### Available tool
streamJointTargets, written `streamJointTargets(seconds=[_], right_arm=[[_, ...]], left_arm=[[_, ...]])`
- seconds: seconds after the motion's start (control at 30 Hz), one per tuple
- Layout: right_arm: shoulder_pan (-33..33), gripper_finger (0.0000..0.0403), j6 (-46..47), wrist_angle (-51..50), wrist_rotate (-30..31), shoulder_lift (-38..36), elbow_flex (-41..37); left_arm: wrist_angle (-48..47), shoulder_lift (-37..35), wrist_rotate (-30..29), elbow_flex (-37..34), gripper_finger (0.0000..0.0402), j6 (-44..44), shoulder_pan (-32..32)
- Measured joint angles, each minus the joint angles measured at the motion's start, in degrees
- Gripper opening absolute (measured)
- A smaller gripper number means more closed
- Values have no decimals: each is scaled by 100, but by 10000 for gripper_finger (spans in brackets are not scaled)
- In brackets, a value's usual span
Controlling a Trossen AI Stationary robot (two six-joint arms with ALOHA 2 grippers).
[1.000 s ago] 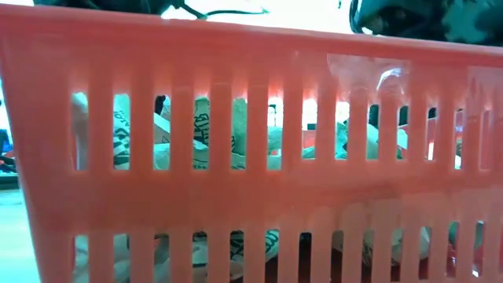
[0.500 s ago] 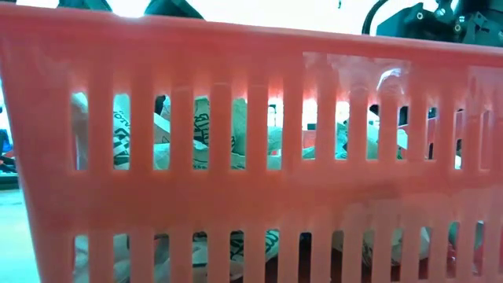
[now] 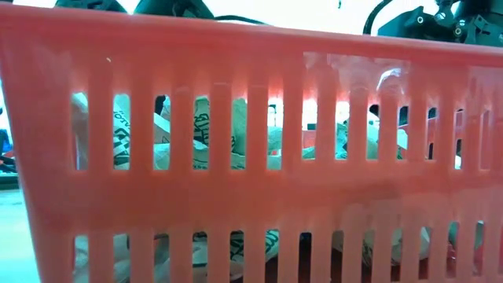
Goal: Pick and place Stevia / Truvia into bins
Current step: Put the stevia packet into the bin
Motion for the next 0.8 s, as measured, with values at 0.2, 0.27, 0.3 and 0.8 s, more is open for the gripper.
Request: streamJointTargets(seconds=[0.2,0.27,0.3,0.8], right_arm=[[0,69,-87,56,-2,0,0],[0,70,-91,95,-2,0,0],[0,71,-108,125,-3,2,0],[0,66,-103,204,-4,7,0]], left_arm=[[-54,83,-121,-59,173,58,1],[-25,129,-112,-59,173,55,2],[-46,137,-99,-69,173,54,4],[-89,272,-56,-83,45,34,9]])
